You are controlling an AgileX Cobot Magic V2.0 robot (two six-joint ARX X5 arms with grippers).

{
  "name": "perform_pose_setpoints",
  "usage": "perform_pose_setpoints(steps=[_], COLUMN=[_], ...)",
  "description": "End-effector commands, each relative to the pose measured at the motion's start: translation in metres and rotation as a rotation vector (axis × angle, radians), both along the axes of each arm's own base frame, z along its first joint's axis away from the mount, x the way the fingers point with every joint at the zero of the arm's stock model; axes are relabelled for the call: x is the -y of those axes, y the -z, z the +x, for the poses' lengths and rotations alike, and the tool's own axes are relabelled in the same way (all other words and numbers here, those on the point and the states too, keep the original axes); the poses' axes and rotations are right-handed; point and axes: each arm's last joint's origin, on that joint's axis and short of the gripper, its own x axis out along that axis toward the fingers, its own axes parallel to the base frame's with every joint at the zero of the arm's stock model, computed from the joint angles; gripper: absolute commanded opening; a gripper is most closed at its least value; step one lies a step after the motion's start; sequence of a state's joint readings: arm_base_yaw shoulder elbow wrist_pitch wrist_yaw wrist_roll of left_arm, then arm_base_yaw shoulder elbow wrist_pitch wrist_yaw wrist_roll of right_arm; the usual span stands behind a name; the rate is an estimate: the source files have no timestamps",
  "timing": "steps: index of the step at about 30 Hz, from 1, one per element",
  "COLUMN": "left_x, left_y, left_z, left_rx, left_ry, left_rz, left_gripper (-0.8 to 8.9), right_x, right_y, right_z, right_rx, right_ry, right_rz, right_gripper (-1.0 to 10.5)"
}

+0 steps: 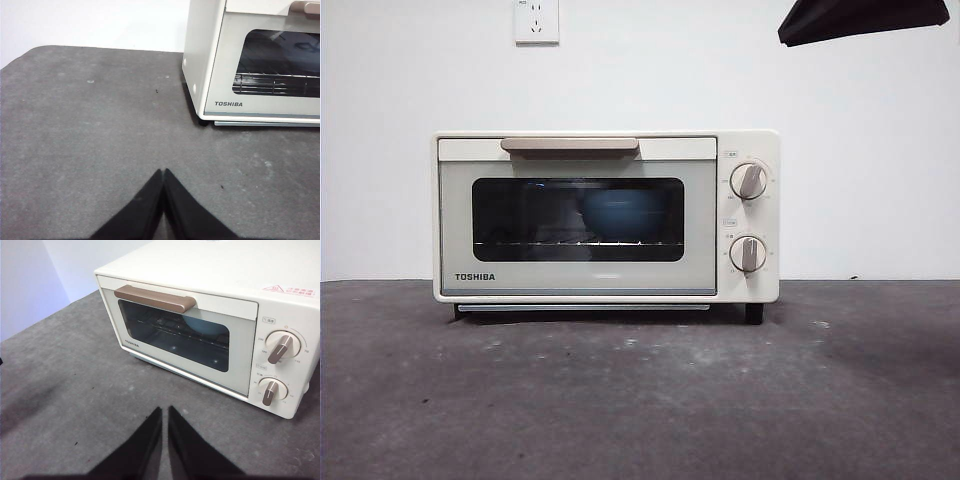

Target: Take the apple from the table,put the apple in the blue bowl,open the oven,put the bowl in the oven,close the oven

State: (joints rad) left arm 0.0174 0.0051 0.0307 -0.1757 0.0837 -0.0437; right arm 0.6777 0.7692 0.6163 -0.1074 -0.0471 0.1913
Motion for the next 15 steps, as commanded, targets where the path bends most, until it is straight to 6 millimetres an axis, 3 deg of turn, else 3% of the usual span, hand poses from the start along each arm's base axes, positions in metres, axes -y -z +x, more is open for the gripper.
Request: perform_pose_setpoints(steps=[1,9,15], left_x=[0.0,0.0,0.0], left_y=[0.008,0.008,0.008], left_z=[0.001,0.001,0.001], left_rx=[-0.025,-0.025,-0.025], left_ry=[-0.002,-0.002,-0.002], left_rz=[-0.006,-0.006,-0.006], left_gripper=[0.07,0.07,0.07], right_x=[-0.002,0.002,0.034], right_y=[-0.002,-0.003,-0.016], right_z=[0.0,0.001,0.0], right_rx=[0.003,0.037,0.164], right_ry=[-0.002,0.052,0.218], right_rz=[0.012,-0.02,-0.051], right_gripper=[0.0,0.0,0.0])
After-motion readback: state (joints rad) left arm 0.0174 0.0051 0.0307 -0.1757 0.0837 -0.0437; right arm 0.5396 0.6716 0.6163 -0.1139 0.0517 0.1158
